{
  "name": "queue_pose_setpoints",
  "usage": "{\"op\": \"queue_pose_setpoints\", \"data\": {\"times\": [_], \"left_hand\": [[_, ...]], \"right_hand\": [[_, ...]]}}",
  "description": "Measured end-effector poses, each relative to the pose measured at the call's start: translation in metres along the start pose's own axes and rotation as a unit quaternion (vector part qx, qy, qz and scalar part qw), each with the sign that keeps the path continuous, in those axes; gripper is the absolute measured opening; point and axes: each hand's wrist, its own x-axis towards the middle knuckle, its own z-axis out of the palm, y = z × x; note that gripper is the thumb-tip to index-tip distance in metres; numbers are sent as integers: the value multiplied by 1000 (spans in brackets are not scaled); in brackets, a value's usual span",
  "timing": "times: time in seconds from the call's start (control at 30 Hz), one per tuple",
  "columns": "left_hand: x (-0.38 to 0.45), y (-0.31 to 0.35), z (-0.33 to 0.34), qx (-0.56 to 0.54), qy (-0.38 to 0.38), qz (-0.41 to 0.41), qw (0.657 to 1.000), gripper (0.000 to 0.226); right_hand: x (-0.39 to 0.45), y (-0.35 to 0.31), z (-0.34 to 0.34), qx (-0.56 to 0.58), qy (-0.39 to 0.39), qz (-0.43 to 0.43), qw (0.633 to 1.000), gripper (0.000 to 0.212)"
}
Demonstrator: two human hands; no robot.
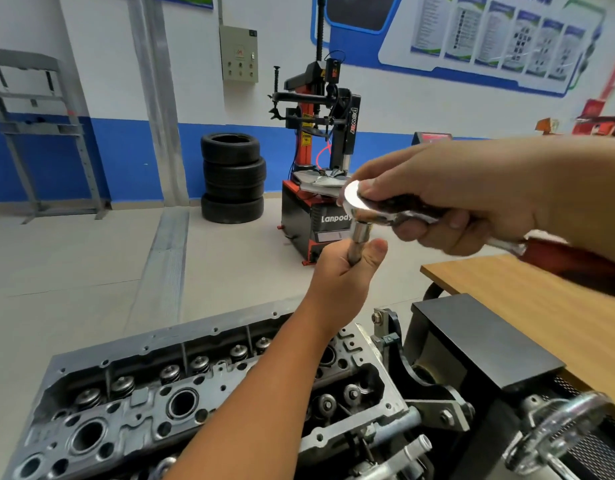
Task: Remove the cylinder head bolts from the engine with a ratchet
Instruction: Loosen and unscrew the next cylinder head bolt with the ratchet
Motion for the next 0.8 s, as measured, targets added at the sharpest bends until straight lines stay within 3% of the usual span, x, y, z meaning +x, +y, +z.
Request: {"op": "queue_pose_setpoints", "data": {"times": [0.17, 0.37, 0.57, 0.7, 0.8], "left_hand": [[1, 4, 2, -12, 24, -1, 1000, 36], [2, 3, -3, -15, 28, -18, 999, 64], [6, -6, -4, 6, 73, -15, 997, 41], [8, -10, -2, -29, 89, -18, 995, 34], [14, -5, 2, -53, 110, -40, 992, 24]], "right_hand": [[-1, 9, 29, 150, 13, 11, 988, 20], [4, 2, 25, 336, -14, 56, 940, 23], [13, 3, 36, 308, 2, 34, 951, 22], [13, 5, 46, 257, 34, 21, 966, 36], [-8, 12, 57, 200, 40, -27, 979, 24]]}}
